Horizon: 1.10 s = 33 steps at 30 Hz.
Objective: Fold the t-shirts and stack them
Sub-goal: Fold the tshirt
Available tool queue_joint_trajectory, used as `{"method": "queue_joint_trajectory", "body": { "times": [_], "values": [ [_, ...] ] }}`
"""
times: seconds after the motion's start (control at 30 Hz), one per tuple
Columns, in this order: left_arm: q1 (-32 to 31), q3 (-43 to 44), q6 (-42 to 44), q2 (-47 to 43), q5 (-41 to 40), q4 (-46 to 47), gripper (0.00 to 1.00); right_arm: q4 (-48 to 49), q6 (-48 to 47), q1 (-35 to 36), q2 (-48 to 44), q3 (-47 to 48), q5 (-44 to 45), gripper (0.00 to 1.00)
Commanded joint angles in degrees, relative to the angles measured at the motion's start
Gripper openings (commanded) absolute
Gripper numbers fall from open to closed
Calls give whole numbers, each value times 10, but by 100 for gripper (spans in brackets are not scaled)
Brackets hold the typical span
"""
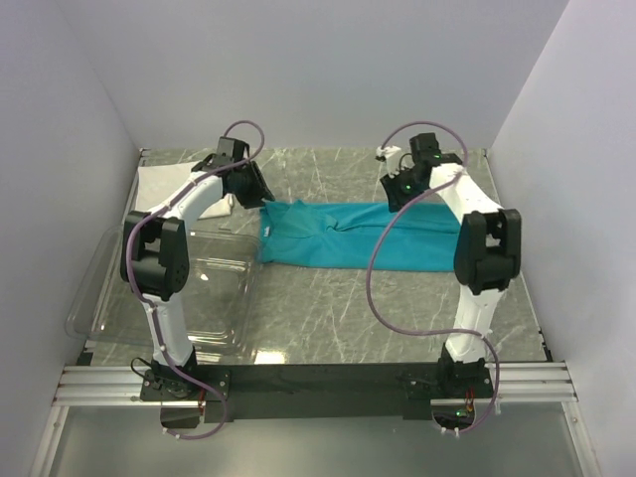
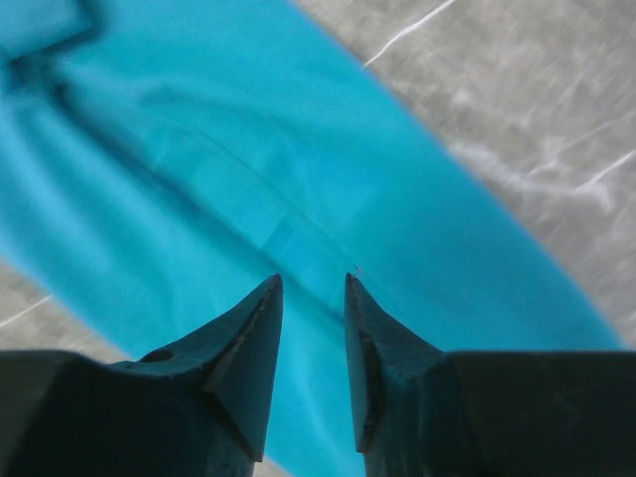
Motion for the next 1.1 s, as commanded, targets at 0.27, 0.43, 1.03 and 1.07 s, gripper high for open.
{"method": "queue_joint_trajectory", "body": {
  "times": [0.27, 0.43, 1.03, 1.07],
  "values": [
    [-74, -24, -45, -4, 4, 0, 0, 21, -32, 0, 98, 81, 160, 0],
    [-83, 4, -40, 39, 2, -18, 1, 31, -44, -2, 114, 71, 183, 0],
    [-91, 142, -10, 198, -15, -95, 1, 25, -35, -11, 147, 55, 240, 0],
    [-91, 159, -9, 204, -17, -97, 0, 25, -35, -12, 146, 51, 242, 0]
  ]
}}
